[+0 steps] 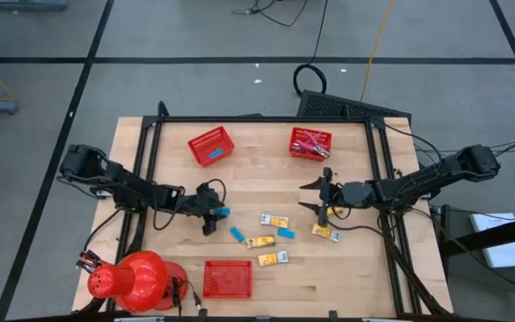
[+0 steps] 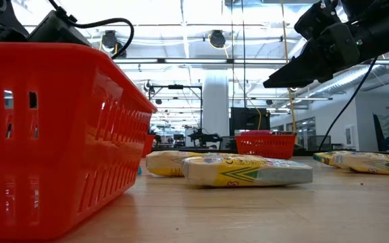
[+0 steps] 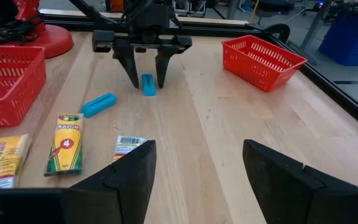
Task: Pick & Place School Supplies
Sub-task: Put the blue eraser into the top left red bin
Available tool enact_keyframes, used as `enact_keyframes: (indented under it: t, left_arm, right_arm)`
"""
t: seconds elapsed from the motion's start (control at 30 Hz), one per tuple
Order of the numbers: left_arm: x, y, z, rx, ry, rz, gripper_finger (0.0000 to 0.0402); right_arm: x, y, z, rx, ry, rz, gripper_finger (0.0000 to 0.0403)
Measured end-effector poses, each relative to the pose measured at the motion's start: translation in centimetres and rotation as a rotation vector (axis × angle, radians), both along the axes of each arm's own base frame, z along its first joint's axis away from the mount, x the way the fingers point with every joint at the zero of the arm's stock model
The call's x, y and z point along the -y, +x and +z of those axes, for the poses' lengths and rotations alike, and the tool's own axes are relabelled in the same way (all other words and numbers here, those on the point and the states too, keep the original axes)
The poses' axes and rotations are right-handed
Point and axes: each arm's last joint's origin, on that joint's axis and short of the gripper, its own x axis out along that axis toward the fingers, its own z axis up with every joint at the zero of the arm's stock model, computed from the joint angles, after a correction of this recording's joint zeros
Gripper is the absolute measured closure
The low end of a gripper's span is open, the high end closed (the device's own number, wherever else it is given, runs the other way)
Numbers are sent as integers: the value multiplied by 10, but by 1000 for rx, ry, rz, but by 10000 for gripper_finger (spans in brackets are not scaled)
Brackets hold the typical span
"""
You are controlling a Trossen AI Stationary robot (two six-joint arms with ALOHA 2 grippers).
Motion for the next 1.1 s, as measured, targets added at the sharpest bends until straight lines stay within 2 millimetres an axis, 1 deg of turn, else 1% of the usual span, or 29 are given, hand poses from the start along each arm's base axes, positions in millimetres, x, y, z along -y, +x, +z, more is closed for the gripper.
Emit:
enact_keyframes:
  t: [0.1,0.17,0.27,0.47,0.5,0.63,0.73,0.93,1.1]
  left_arm:
    - [2,0,-1,1,-4,-1,184]
    - [2,0,-1,-2,-10,5,201]
    - [3,-1,-2,-14,-12,14,241]
    - [5,-2,-3,-22,-19,19,333]
    - [5,-2,-3,-22,-16,14,339]
    - [5,-2,-2,-6,16,-20,339]
    - [6,1,0,45,43,-63,339]
    - [5,7,4,127,76,-56,341]
    - [3,12,10,238,134,-53,345]
  right_arm:
    - [0,0,0,0,0,0,172]
    - [0,0,0,0,0,0,172]
    - [0,0,0,0,0,0,172]
    - [0,0,0,0,0,0,172]
    - [0,0,0,0,0,0,172]
    - [0,0,0,0,0,-2,172]
    - [0,0,0,1,-1,-3,172]
    - [0,0,0,0,0,-3,172]
    - [0,0,0,0,-1,-3,172]
